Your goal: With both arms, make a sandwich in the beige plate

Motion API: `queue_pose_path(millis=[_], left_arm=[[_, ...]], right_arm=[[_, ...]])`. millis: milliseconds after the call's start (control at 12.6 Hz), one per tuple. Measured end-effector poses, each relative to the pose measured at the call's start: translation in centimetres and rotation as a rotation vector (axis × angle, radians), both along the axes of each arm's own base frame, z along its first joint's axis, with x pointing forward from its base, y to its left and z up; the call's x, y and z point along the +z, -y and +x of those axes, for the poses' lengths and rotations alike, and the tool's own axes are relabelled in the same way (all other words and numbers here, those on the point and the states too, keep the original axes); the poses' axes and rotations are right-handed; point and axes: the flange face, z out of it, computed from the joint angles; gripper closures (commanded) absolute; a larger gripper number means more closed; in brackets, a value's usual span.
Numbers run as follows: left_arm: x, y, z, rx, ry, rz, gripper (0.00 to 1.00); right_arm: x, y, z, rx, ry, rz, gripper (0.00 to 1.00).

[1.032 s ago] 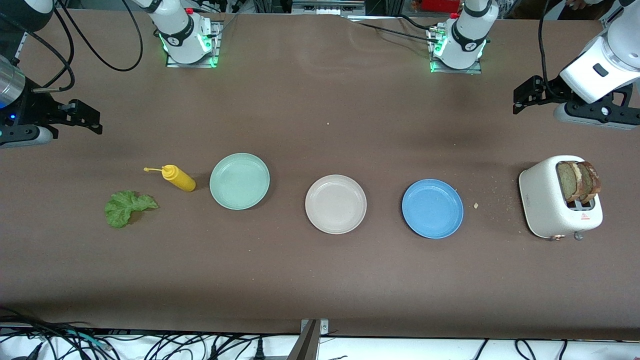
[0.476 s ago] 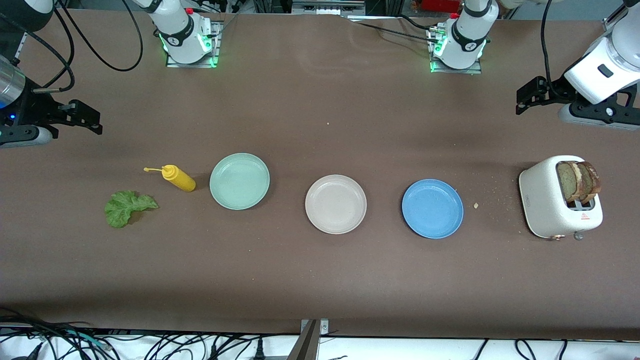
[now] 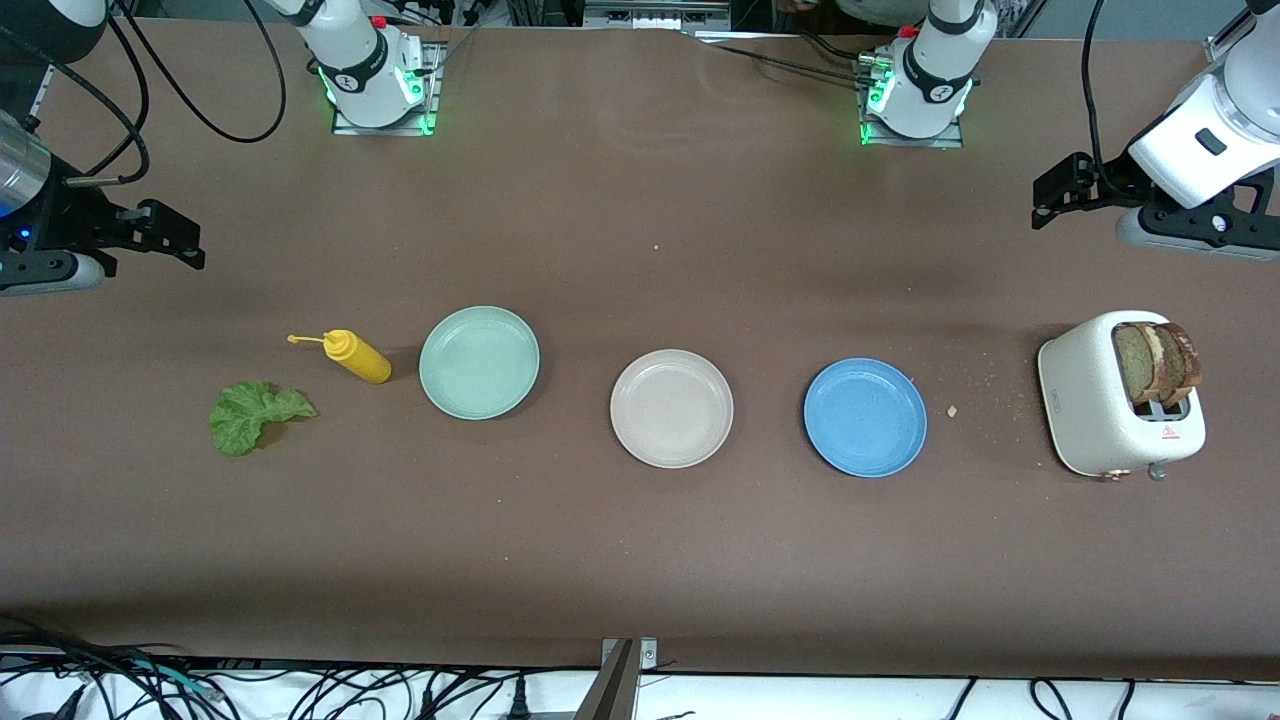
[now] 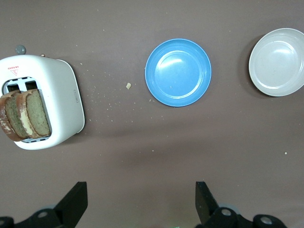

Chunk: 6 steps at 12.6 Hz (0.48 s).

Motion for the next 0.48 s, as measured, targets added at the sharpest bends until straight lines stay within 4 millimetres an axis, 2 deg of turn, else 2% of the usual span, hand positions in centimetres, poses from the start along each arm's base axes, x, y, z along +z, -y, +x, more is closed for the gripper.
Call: queue_pose_path(millis=[476], left_arm=[[0.00,0.00,0.00,0.000,0.000,0.000,0.00]], right_arm=[[-0.27,0.04,0.19,-0.017,0.000,-0.001,0.00]])
